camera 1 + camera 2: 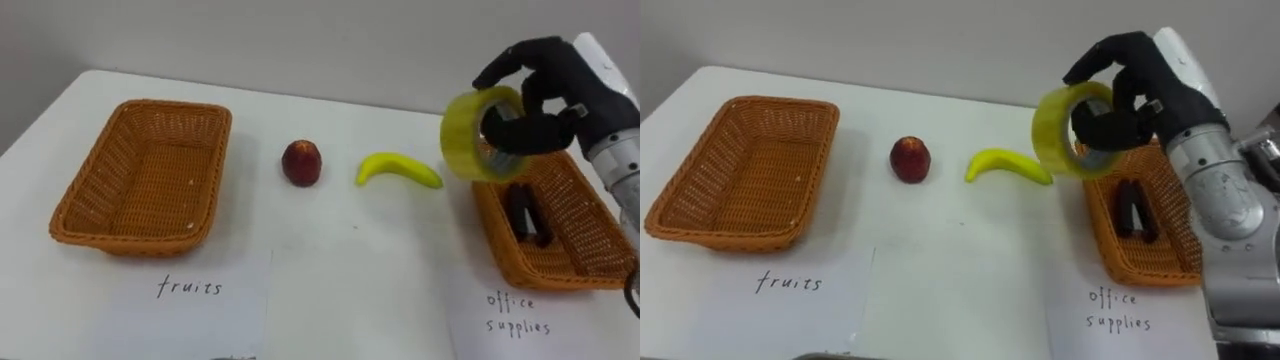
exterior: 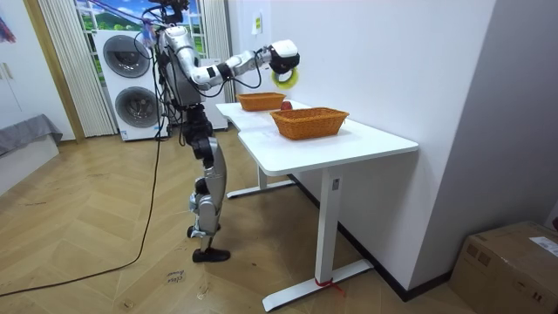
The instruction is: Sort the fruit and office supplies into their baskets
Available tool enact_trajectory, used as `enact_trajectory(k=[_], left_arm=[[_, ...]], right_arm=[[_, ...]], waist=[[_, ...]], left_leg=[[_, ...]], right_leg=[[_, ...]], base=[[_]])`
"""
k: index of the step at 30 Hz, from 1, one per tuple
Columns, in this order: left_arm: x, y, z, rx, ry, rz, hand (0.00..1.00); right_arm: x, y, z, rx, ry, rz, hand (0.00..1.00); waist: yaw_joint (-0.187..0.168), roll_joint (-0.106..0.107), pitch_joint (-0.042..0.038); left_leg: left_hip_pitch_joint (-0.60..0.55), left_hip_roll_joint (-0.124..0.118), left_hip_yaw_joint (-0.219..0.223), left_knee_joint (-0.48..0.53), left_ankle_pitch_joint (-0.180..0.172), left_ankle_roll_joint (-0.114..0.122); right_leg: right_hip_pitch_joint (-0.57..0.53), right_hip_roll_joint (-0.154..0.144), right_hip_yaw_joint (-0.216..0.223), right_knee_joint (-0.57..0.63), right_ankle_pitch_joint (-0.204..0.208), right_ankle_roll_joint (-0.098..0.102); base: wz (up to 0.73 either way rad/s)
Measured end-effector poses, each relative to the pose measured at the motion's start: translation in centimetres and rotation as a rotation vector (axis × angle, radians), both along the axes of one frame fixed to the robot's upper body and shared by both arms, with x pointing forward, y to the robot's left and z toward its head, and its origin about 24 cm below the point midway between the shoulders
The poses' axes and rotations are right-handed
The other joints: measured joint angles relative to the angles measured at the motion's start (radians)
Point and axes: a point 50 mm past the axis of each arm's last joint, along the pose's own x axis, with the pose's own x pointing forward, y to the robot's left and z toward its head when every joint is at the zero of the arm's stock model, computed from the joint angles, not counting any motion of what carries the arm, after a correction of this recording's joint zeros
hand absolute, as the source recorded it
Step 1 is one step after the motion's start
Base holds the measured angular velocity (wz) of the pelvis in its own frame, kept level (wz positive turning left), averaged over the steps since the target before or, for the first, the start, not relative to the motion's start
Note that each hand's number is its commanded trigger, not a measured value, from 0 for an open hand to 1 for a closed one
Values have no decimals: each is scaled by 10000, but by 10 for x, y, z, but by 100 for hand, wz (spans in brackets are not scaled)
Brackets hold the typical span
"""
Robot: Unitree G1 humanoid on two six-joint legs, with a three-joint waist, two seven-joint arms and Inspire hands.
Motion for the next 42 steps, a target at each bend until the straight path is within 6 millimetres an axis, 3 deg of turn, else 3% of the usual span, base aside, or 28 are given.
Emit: enact_trajectory(k=[8, 12, 17, 20, 23, 29, 37, 42], left_arm=[[2, 2, 2, 132, -170, 142, 0], [5, 3, 3, 209, -300, 156, 0], [8, 4, 3, 238, -303, 165, 0], [7, 4, 3, 278, -218, 213, 0], [6, 4, 3, 282, -191, 216, 0], [6, 4, 3, 226, -107, 264, 0], [0, 2, 0, 107, 168, 439, 0], [-5, 1, -1, 67, 415, 400, 0]], right_arm=[[-1, -14, -2, 945, -569, -1112, 100], [-3, -28, -13, 1098, -387, -1964, 100], [-3, -36, -28, 1129, 333, -2455, 100], [-3, -37, -30, 1165, 521, -2535, 100], [-3, -37, -31, 1173, 615, -2492, 100], [-4, -45, -45, 1261, 1289, -2853, 100], [-9, -49, -61, 852, 1959, -3112, 100], [-15, -44, -81, 394, 2874, -2941, 100]], waist=[[-394, -44, 2], [-491, -1, -67], [-718, 115, -39], [-744, 164, -72], [-744, 73, -29], [-706, -128, -86], [-686, 86, 3], [-671, 140, -3]], left_leg=[[-106, -3, 63, 1, -17, 20], [-54, 12, 166, 0, -16, 20], [-22, 18, 219, -10, -16, 19], [-77, 27, 347, -28, -14, 20], [-106, 27, 464, -25, -13, 21], [-168, 21, 486, 6, -17, 25], [-327, 37, 522, 3, -27, 39], [-270, 41, 547, 14, -24, 37]], right_leg=[[-139, 7, 80, 13, 3, 4], [-197, 34, 234, 23, 4, 4], [-236, 44, 373, 68, 4, 3], [-419, 49, 506, 238, -7, -10], [-545, 48, 657, 355, -9, -13], [-567, 46, 680, 334, -8, -12], [-740, 63, 760, 383, -3, -18], [-758, 58, 781, 428, -5, -19]], base=[[-1], [-7], [-8], [-18], [-14], [-1], [0], [-3]])
